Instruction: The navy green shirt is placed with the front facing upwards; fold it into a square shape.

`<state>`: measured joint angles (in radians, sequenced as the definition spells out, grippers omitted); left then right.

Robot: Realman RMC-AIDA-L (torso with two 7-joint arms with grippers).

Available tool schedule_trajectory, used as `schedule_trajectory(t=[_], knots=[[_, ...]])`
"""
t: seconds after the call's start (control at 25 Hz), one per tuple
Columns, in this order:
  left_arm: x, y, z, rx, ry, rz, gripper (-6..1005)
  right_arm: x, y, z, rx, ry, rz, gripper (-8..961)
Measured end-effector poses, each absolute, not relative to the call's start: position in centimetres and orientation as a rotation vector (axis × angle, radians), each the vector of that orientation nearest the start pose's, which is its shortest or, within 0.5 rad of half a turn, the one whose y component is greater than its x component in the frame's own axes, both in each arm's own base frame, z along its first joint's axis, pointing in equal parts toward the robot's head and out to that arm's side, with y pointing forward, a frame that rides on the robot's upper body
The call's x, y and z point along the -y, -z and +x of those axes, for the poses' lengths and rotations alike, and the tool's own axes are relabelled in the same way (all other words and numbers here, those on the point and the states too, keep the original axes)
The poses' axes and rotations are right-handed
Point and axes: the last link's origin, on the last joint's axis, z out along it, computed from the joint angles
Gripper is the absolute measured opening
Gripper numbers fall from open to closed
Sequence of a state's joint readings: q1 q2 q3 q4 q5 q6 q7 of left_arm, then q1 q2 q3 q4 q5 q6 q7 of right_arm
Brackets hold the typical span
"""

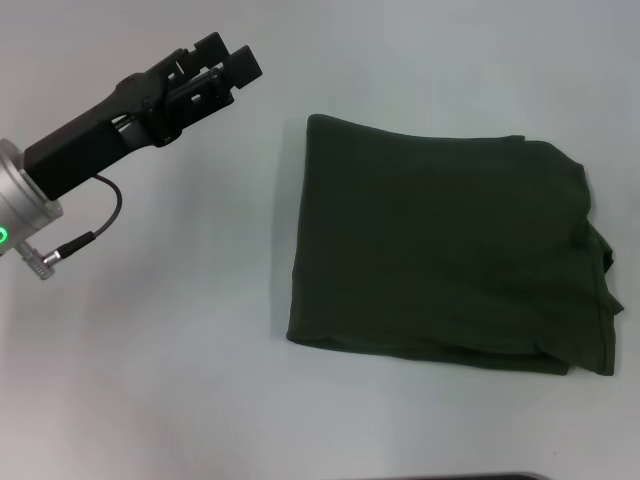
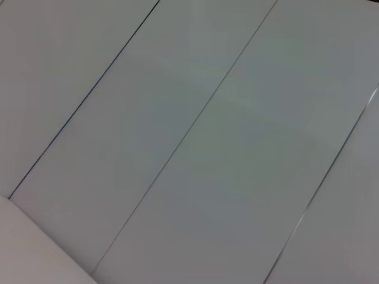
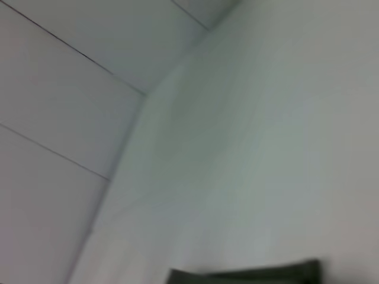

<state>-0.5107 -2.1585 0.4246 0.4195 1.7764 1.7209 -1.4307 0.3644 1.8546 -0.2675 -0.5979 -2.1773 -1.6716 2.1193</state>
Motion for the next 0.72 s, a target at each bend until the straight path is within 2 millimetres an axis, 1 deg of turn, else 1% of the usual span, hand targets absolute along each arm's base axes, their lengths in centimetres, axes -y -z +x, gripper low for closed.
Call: schedule_trajectory(t=[0.08,0.2,0.28,0.4,0.44,0.72], knots=[[-30.5,1.3,-24.2,0.957,1.457,-2.353,919,-27.6,-11.7,38.0,-1.830,-0.802,-1.949,769],[-30.7,1.2,-24.1,0.954,1.452,-2.352,919,-27.7,-11.3,38.6,-1.882,-0.732,-1.912,839],[-30.7,1.2,-24.2,0.953,1.449,-2.351,919,-27.9,-10.8,38.6,-1.902,-0.707,-1.906,885],[-30.8,1.2,-24.1,0.951,1.448,-2.351,920,-28.4,-9.8,38.3,-1.915,-0.696,-1.914,880],[-30.8,1.2,-24.1,0.951,1.448,-2.352,920,-28.4,-9.8,38.3,-1.915,-0.696,-1.914,878],[-30.8,1.1,-24.2,0.946,1.446,-2.347,920,-29.3,-7.4,38.1,-1.947,-0.645,-1.914,866]])
